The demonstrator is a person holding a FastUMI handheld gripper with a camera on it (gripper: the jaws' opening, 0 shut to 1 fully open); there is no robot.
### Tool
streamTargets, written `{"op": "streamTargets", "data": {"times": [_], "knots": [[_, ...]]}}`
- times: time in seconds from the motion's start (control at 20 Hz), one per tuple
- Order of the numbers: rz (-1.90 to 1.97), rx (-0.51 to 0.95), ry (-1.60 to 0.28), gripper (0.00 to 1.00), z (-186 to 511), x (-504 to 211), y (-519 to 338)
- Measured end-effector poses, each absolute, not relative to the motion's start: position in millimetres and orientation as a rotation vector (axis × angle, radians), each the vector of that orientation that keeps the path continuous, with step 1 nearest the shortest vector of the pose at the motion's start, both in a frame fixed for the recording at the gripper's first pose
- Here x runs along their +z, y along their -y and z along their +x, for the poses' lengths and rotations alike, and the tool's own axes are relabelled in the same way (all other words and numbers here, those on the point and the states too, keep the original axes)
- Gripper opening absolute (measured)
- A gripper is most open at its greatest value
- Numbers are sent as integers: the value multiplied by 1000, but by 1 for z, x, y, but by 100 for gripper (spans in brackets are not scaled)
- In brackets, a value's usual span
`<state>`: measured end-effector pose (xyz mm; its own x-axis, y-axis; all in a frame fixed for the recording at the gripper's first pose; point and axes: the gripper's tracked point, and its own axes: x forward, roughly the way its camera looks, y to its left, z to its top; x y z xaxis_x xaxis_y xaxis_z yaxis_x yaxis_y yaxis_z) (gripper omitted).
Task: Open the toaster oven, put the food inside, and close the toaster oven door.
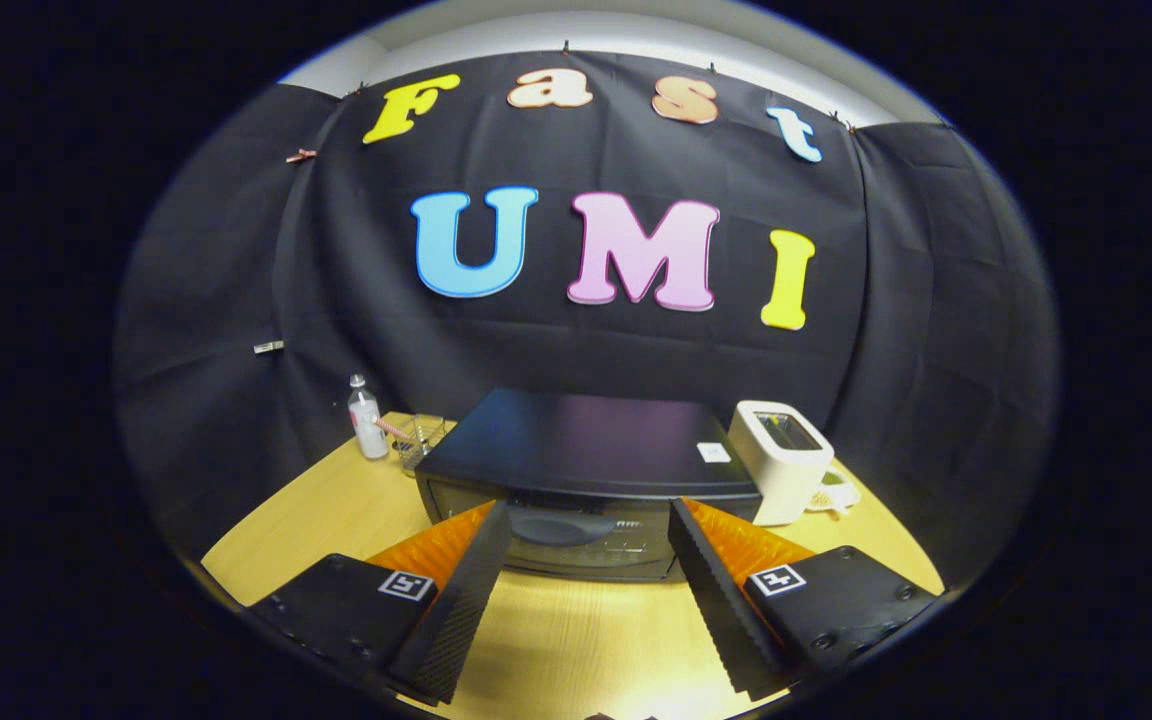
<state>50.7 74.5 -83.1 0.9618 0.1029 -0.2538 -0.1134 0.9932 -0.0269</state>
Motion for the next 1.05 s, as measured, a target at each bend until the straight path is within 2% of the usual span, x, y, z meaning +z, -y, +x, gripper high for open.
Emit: {"op": "streamTargets", "data": {"times": [0.4, 0.7, 1.05], "knots": [[20, -3, -88, 98, 15, 13, -5], [24, -47, -58, 98, -1, 31, 17], [30, -19, -34, 98, 1, 43, 7]]}}
